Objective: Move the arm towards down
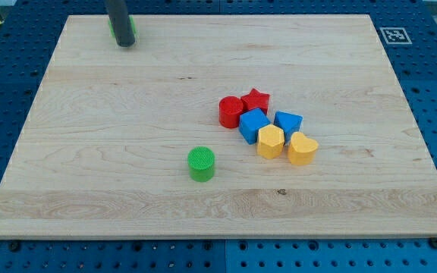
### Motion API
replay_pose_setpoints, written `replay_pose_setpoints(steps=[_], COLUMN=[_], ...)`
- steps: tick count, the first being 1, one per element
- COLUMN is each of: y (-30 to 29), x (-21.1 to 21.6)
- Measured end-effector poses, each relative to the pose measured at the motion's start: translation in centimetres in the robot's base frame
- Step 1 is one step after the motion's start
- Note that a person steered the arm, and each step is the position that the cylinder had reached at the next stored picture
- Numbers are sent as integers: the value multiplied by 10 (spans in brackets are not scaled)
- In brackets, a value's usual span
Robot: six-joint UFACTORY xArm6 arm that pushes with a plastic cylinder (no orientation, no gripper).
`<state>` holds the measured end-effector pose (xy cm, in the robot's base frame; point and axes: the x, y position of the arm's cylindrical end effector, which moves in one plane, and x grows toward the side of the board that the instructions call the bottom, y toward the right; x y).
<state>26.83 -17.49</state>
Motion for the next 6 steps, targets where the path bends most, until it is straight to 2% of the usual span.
replay_pose_setpoints(steps=[1,3,5,6], y=[0,49,49,49], x=[0,20,28,53])
